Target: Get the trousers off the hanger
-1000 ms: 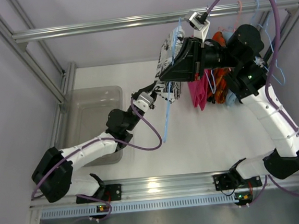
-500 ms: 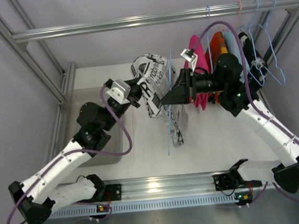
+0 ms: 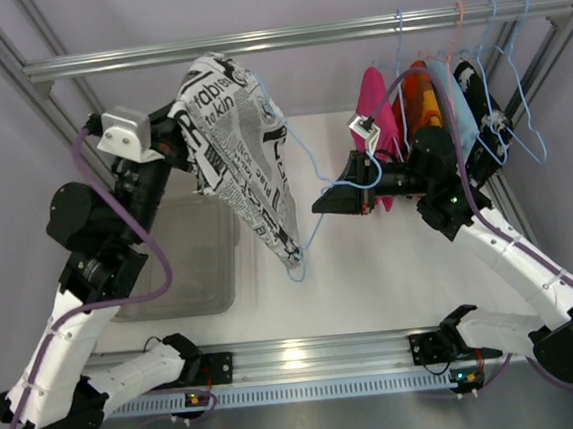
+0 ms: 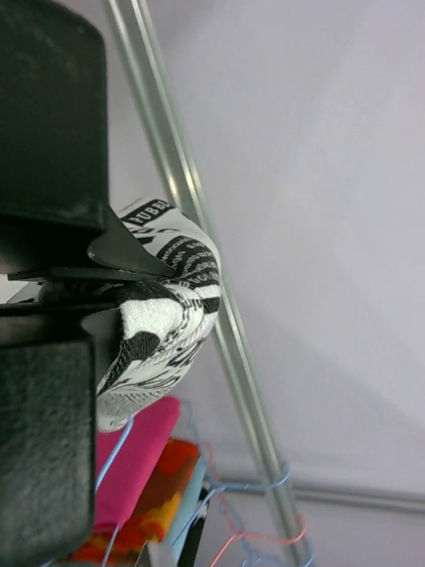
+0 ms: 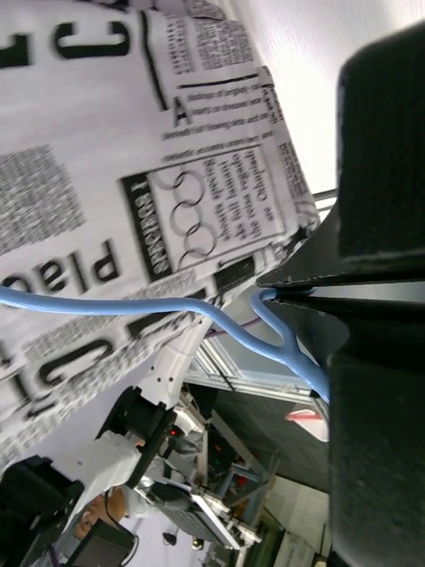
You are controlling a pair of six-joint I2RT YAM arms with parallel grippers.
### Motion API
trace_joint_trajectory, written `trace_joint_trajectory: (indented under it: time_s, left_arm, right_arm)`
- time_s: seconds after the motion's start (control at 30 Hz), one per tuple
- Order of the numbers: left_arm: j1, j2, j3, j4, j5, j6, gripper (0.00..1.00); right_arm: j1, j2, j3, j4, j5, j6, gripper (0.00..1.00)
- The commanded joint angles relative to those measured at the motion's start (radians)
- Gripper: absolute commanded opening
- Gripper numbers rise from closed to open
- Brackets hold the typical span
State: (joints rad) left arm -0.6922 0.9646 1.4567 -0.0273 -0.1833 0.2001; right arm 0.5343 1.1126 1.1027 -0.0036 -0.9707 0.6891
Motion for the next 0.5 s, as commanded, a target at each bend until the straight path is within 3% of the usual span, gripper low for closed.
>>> trace_joint_trajectory:
  time_s: [0.0, 0.3, 0.47]
  left_arm:
    - [0.028, -0.052, 0.120, 0.128, -0.084, 0.142, 0.00]
    - [0.072, -0.082, 0.225, 0.178, -0.122, 0.378, 0.00]
    - [0.074, -0.110, 0.205, 0.161, -0.162, 0.519, 0.00]
  right_arm:
    - [0.006, -0.040, -0.018, 0.063, 0.001, -0.051, 0.00]
    - [0.009, -0.019, -0.010, 0.051, 0.029, -0.048, 0.00]
    - [0.009, 0.007, -0.007, 0.025, 0.067, -0.054, 0.00]
